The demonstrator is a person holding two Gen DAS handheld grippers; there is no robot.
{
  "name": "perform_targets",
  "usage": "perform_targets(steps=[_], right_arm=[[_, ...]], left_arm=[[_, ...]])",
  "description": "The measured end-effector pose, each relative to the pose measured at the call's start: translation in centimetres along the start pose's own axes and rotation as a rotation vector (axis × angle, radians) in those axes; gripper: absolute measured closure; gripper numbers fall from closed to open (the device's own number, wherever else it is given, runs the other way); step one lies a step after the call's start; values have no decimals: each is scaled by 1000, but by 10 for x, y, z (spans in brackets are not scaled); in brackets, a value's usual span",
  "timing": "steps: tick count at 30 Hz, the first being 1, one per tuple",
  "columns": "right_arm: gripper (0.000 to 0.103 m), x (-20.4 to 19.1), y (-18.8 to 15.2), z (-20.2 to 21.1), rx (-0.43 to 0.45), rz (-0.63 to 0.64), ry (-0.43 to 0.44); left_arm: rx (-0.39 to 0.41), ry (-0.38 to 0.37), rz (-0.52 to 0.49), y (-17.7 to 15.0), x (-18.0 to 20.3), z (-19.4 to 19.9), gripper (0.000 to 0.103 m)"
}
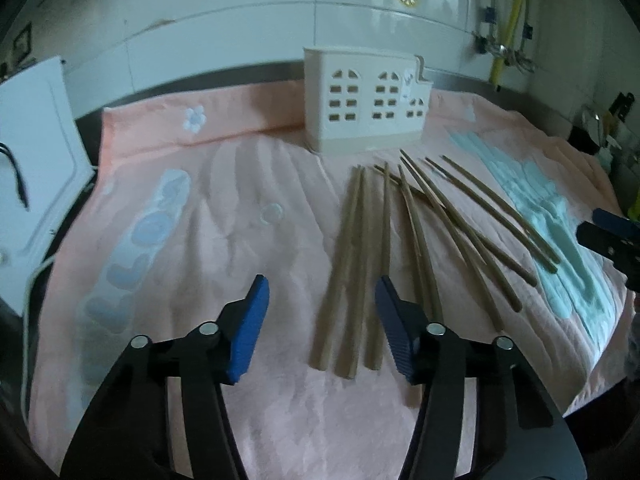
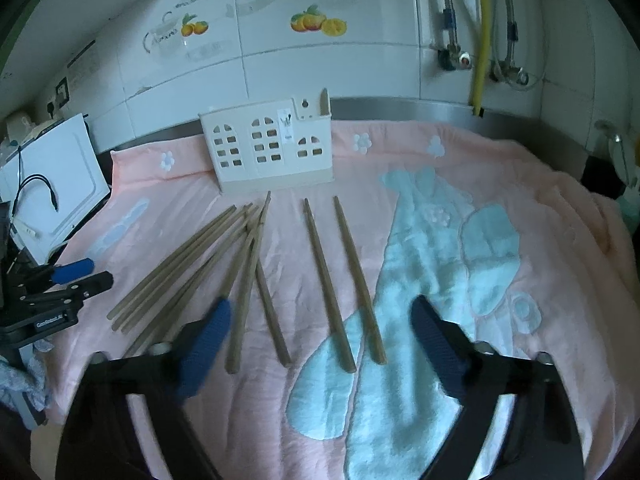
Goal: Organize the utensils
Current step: 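Close the right tool on one wooden chopstick while the left tool grasps another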
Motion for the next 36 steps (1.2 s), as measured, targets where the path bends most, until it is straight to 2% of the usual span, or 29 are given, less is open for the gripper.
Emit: perform_targets(steps=[3, 7, 14, 21, 36], right_arm=[[25, 5, -4, -6, -14, -4, -5], [31, 11, -7, -15, -35, -17, 2], [46, 17, -9, -28, -63, -33, 5], [50, 24, -11, -36, -80, -56, 5], [51, 25, -12, -45, -98, -58, 6]], left_arm=[[-28, -15, -8, -1, -1, -12, 57], [-58, -55, -23, 0, 2, -25, 70], [-95, -60, -55, 0, 3, -41, 78], [-121, -58, -61, 1, 0, -52, 80], [-139, -69, -71, -2, 3, -59, 80]])
Point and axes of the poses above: each gripper's, at about its wrist camera, not at the fingertips, and z roughly against the way its jaws point, x to its right, y to its top, the point moved 8 cm from there along -z, roughly the way its jaws point, and after that the axes turned 4 degrees about -z, right-handed, at the moved point
